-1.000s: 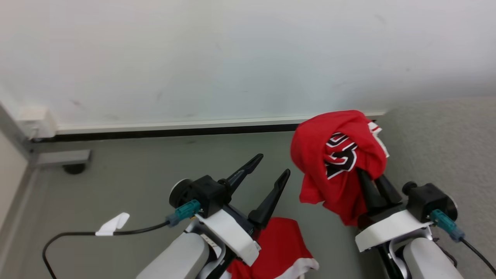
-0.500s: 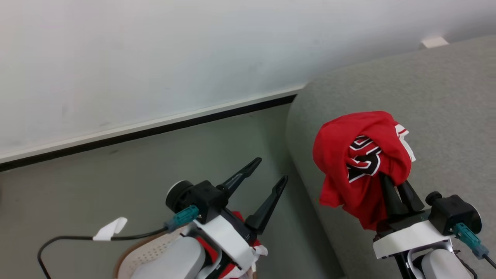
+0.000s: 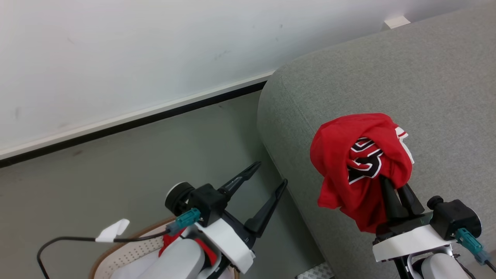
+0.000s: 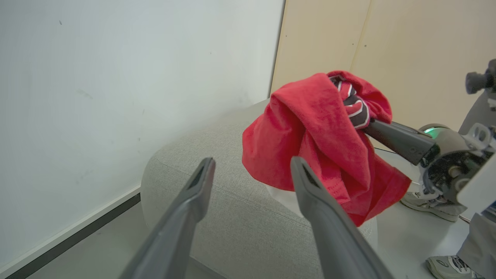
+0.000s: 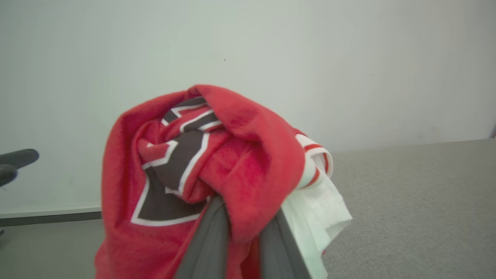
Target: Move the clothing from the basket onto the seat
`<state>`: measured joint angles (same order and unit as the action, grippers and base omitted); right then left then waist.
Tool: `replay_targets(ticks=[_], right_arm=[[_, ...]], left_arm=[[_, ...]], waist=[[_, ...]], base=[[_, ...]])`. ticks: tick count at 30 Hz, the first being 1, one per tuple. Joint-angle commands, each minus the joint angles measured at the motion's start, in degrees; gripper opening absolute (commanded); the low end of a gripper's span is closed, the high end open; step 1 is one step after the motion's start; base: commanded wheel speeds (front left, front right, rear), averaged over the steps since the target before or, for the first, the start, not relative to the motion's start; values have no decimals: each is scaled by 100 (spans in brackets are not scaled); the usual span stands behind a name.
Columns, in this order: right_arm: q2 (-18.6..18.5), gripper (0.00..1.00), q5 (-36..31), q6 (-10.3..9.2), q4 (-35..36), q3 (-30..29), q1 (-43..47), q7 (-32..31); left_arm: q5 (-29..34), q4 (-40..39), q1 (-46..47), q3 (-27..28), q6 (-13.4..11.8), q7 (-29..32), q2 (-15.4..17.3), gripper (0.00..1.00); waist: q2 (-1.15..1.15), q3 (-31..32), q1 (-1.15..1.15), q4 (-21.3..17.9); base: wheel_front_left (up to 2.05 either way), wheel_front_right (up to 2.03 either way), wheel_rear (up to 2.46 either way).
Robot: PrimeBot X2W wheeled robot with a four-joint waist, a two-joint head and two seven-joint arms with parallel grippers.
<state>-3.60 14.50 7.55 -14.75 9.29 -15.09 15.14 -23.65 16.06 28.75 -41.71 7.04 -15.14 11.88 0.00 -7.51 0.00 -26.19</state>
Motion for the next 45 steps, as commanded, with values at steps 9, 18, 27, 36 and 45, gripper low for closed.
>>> replay_targets(ticks=[9,18,27,36,45], right_arm=[[-489,0,305,-12,-380,-109,-934,-109],[-1104,0,612,-12,-1015,-618,-2420,-499],[-1736,0,294,-12,-1756,-1275,-3744,-826],[-2258,0,-421,-12,-2681,-1668,-4518,-1682],[-2343,15,-697,-13,-3219,-1907,-4416,-2671]], left_arm=[[135,-201,245,-107,26,23,295,100],[125,-564,619,-153,40,204,704,100],[39,-992,1053,-165,45,284,979,100],[-26,-1059,1228,-137,47,215,1164,100],[-92,-942,1222,-92,48,98,1189,100]], waist=[[0,-720,0,203],[0,-1717,0,611],[0,-2644,0,1090],[0,-3164,0,1395],[0,-3209,0,1518]], base=[[0,0,0],[0,0,0],[0,0,0],[0,0,0],[0,0,0]])
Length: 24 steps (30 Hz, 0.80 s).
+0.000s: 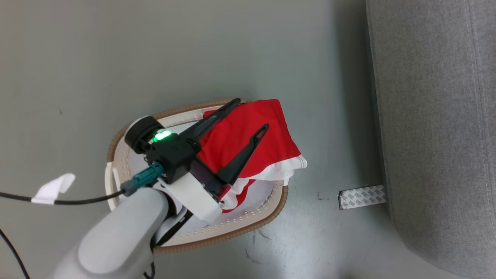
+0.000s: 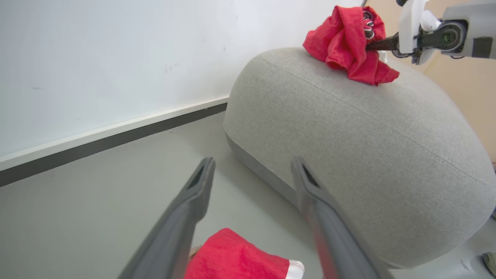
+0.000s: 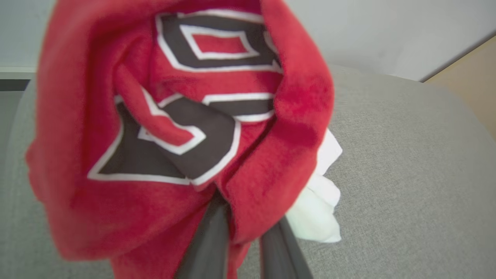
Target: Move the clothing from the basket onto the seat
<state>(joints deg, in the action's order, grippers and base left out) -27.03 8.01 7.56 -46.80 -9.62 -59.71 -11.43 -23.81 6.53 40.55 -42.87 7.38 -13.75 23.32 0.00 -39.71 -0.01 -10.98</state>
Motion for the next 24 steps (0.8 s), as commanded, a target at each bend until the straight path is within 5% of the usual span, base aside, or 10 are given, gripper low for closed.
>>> replay_targets(ticks=[1,2,3,15,24], right_arm=[[35,33,-64,-14,-29,-21,76,-50],[66,50,-72,-13,-30,-16,107,-70],[91,100,-78,-13,-18,-8,133,-83],[80,100,68,-14,400,173,901,90],[48,100,477,-14,1567,555,1707,491]], left_arm=[[-77,35,36,27,14,-51,46,100],[-71,55,29,30,14,-47,41,100],[-71,82,27,36,12,-52,30,100],[-179,520,-313,225,-132,-136,-200,100],[-265,587,-740,879,-300,-138,-349,100]], waist=[[0,33,1,-6],[0,62,1,-10],[0,96,1,-12],[0,1210,1,8],[0,2069,1,216]], base=[[0,0,0],[0,0,0],[0,0,0],[0,0,0],[0,0,0]])
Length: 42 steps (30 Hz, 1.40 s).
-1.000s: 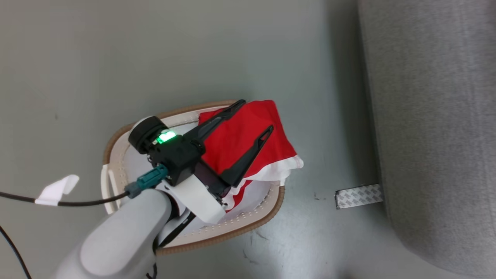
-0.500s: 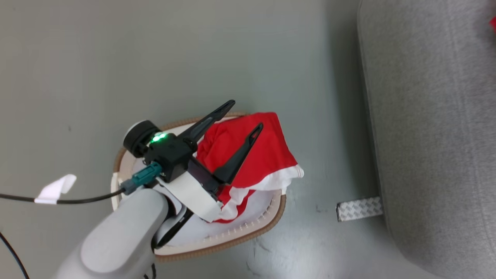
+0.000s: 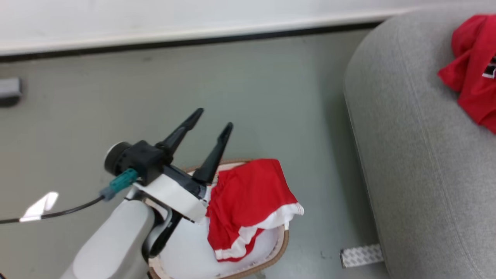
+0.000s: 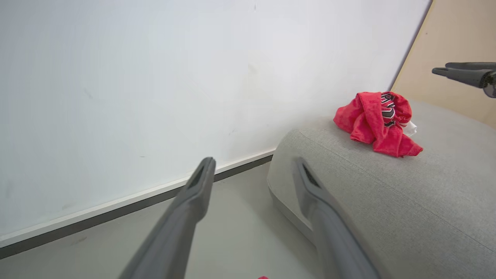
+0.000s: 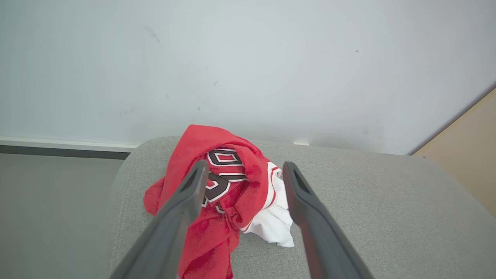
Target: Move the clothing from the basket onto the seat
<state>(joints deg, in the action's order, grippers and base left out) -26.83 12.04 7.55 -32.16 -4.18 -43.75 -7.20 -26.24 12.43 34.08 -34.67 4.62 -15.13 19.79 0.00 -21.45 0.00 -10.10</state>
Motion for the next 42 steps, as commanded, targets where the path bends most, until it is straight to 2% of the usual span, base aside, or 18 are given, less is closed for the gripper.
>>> replay_targets(ticks=[1,7,17,23,29,37,42], right_arm=[[59,100,111,-12,258,40,210,138],[325,100,336,-12,1121,102,812,656],[1240,100,286,-12,2186,286,2086,1524],[1785,100,172,-12,2289,504,2802,1971],[2029,100,76,-12,2240,888,3432,2217],[2295,100,77,-12,2374,701,3973,2240],[2376,100,103,-12,2431,648,4066,2242]], left_arm=[[-17,-8,-132,147,-38,0,6,100],[44,41,-405,657,-97,-1,-55,100],[293,287,-970,1542,-194,-2,-277,100],[535,268,-1406,2009,-255,-2,-445,100],[818,164,-2029,2506,-298,-2,-737,100],[1339,-64,-2676,2942,-53,-2,-1074,100],[1521,-83,-2819,3107,49,-2,-1175,100]], waist=[[0,290,0,162],[0,592,0,426],[0,1165,0,948],[0,1462,0,1069],[0,1795,0,1122],[0,1979,0,1044],[0,1983,0,979]], base=[[0,0,0],[0,0,0],[0,0,0],[0,0,0],[0,0,0],[0,0,0],[0,0,0]])
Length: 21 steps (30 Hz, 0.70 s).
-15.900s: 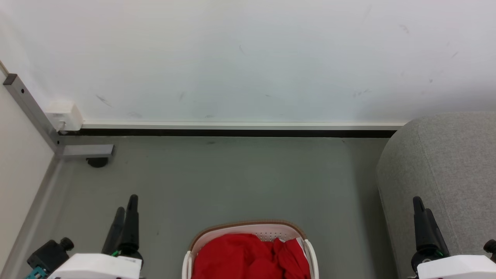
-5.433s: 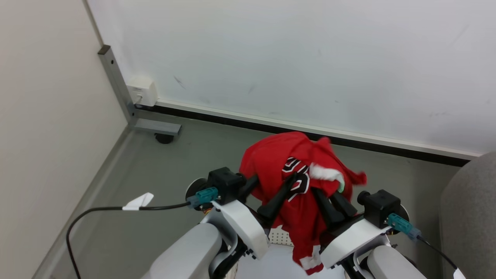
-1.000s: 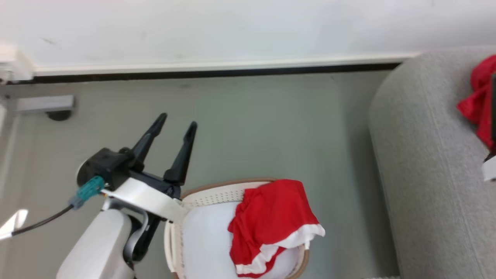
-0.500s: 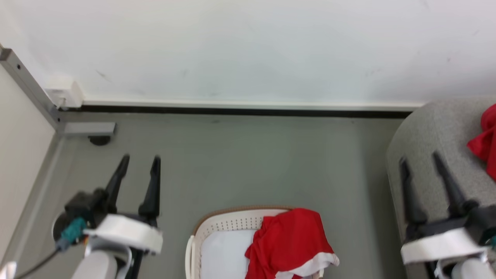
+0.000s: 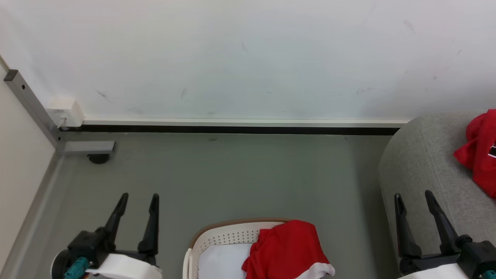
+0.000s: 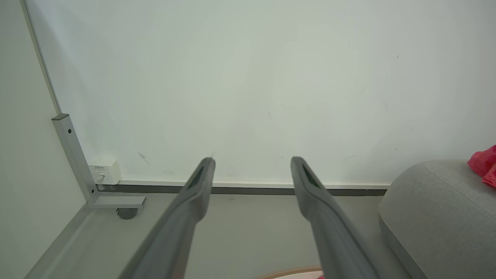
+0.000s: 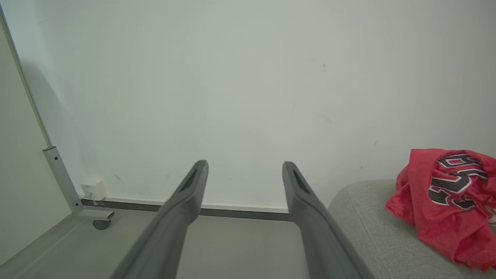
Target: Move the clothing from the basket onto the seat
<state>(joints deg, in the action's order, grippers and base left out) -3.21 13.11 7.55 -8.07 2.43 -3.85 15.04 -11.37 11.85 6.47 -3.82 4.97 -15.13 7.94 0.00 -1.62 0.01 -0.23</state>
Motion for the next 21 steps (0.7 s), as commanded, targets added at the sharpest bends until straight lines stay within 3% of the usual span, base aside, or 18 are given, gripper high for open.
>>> replay_targets(ticks=[1,21], right_arm=[[18,100,-14,-12,26,-30,99,18],[31,100,116,-13,9,73,51,20]], left_arm=[[69,-24,-82,59,29,-2,-21,100],[384,45,-55,414,226,-2,-276,100]], waist=[[0,3,-1,-18],[0,-9,-1,-121]], base=[[0,0,0],[0,0,0]])
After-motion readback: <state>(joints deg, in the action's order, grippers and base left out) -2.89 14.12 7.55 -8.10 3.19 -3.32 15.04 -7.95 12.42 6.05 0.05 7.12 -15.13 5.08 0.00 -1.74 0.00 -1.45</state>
